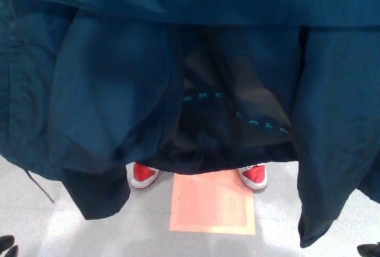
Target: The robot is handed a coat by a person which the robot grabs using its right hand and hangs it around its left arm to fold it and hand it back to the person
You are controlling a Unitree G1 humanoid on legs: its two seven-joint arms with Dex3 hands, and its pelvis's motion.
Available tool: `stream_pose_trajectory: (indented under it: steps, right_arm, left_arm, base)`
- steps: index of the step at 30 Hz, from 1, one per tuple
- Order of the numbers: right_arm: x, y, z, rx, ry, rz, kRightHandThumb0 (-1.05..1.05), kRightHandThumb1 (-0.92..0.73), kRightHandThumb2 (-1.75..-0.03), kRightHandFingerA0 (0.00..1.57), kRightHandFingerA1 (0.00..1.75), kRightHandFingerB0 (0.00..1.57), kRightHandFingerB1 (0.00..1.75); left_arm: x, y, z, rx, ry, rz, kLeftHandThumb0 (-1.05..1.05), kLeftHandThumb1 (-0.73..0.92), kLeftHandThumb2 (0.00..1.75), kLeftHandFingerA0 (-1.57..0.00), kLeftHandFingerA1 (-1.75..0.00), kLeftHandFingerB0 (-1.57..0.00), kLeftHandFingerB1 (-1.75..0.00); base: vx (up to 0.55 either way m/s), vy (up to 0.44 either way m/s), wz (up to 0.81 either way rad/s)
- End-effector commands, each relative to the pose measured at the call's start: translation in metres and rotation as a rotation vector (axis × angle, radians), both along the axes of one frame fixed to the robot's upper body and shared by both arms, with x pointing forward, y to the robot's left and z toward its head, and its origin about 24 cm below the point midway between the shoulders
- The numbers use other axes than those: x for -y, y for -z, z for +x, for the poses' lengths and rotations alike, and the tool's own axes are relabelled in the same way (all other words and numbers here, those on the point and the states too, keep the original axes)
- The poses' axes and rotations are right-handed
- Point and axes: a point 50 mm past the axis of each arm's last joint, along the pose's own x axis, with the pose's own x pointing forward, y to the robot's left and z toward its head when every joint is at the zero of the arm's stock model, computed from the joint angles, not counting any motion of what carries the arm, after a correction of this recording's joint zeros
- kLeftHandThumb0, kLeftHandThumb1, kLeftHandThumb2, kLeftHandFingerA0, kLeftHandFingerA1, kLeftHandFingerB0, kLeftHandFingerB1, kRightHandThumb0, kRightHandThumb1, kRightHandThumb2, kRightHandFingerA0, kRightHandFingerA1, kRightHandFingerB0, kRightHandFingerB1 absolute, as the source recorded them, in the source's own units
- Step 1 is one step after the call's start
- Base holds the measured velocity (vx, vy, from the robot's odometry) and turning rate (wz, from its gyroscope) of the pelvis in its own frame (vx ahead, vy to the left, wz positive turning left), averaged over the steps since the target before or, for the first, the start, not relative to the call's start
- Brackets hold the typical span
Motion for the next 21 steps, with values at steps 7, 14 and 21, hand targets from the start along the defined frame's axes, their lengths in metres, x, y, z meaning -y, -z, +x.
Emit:
stream_pose_trajectory:
  steps: [7, 14, 21]
  right_arm:
    - [-0.01, -0.042, 0.012, 0.351, -0.147, 0.231, -0.36, -0.51, -1.09, 0.0, 0.48, 0.0, 0.47]
    - [-0.026, -0.137, 0.0, 0.363, -0.654, 0.282, -0.85, -0.77, -1.11, 0.06, 0.38, 0.06, 0.2]
    - [-0.051, -0.269, -0.024, 0.676, -1.028, 0.522, -0.86, -0.71, -1.09, 0.09, 0.47, 0.05, 0.28]
  left_arm:
    - [-0.003, -0.001, -0.007, 0.044, 0.007, -0.018, -0.61, 0.85, 0.65, -0.26, -0.35, -0.22, -0.33]
    - [-0.002, 0.0, -0.006, 0.042, 0.018, -0.032, -0.61, 0.86, 0.66, -0.22, -0.33, -0.19, -0.32]
    - [-0.001, -0.003, 0.0, 0.068, 0.014, -0.059, -0.34, 0.6, 1.12, 0.0, -0.48, 0.0, -0.47]
  base:
    - [0.0, 0.0, 0.0]
    - [0.0, 0.0, 0.0]
    - [0.0, 0.0, 0.0]
